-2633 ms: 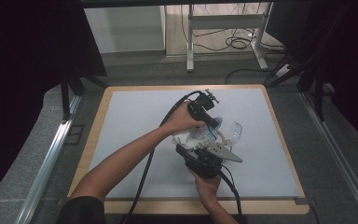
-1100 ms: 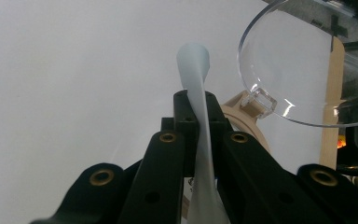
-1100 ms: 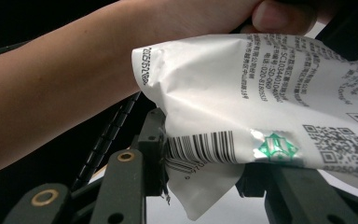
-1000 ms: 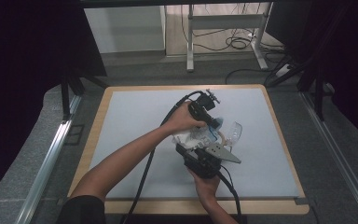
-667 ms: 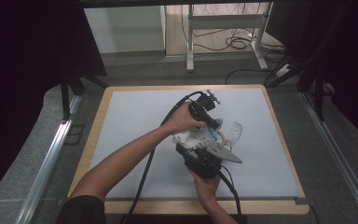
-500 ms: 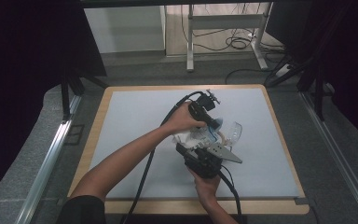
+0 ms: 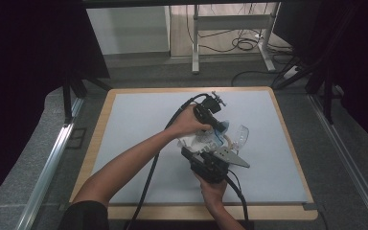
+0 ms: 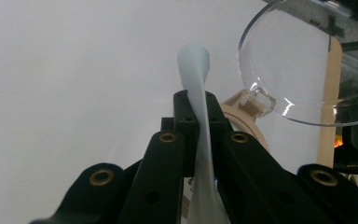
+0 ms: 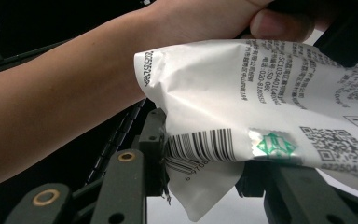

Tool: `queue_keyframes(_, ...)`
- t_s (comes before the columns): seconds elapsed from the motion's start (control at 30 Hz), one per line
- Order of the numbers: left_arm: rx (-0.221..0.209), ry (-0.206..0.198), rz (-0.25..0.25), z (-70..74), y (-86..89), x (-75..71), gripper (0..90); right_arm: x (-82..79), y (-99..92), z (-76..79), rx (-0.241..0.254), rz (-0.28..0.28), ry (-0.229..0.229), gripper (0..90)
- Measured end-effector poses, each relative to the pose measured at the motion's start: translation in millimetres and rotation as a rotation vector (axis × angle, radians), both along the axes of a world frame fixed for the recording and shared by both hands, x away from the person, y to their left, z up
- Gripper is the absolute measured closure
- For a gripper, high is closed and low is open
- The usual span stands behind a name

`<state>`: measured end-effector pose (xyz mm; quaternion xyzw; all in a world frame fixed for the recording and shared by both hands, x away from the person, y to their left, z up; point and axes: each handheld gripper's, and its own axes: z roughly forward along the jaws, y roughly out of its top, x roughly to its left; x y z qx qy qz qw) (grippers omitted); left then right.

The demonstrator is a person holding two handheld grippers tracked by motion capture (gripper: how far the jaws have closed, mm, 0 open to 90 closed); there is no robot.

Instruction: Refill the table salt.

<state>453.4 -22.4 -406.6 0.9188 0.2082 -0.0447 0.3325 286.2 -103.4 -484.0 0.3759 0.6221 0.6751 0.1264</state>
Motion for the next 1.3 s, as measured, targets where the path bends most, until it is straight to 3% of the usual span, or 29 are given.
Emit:
queue_keyframes(0.5, -0.007, 0.009, -0.004, 0.4, 1.4, 0.7, 88.9, -1.1, -0.3, 2.0, 0.020, 0.002, 0.003, 62.4)
queue_keyframes(1.3, 0.007, 0.004, -0.011, -0.3, -0.7, 1.5, 88.8, 0.4, 0.9, 3.2, 0.014, -0.006, 0.017, 62.6)
